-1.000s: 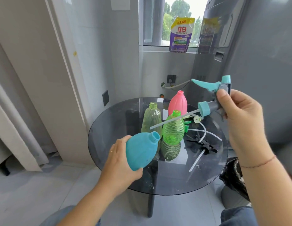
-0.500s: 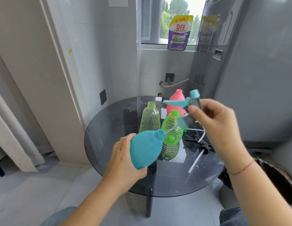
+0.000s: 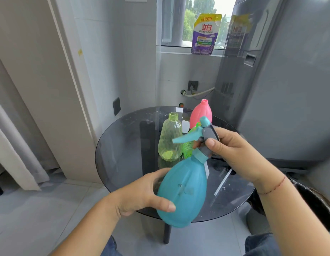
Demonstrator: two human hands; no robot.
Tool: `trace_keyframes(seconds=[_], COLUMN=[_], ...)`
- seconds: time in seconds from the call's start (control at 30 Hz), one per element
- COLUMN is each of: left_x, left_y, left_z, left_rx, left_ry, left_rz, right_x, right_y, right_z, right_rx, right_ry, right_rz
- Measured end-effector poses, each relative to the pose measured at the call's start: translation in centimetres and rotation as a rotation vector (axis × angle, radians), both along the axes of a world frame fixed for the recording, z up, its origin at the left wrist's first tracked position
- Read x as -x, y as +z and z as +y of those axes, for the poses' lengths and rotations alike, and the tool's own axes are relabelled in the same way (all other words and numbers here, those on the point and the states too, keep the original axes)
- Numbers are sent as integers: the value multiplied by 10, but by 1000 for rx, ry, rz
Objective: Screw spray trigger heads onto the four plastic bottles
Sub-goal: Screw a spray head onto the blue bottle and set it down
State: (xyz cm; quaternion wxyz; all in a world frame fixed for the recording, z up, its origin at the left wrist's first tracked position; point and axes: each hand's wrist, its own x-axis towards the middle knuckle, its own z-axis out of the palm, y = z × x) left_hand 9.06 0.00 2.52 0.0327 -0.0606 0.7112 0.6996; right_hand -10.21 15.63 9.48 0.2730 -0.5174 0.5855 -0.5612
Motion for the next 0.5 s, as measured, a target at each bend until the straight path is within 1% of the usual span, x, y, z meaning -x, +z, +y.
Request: trace_keyframes(seconds=[0.13, 0.2, 0.27, 0.37, 0.43, 0.5], left_x=[2, 4, 6, 10, 12, 13], left_y=[2, 2, 2, -1, 0, 2], left_z=[-3, -4, -3, -1, -1, -2], left_rx=[-104, -147, -185, -239, -257, -245], left_ry=[-211, -288, -331, -295, -229, -144], left_rz=[-57, -62, -67, -57, -32, -5], right_x=[2, -1, -3, -4, -5, -2], right_y=[5, 7, 8, 5, 0, -3], right_z=[6, 6, 6, 0, -4, -6], right_rx=[-56, -90, -74, -9, 20, 15], right_ry=[135, 183, 208, 109, -2, -59], right_rz=[47, 37, -3, -56, -116, -177])
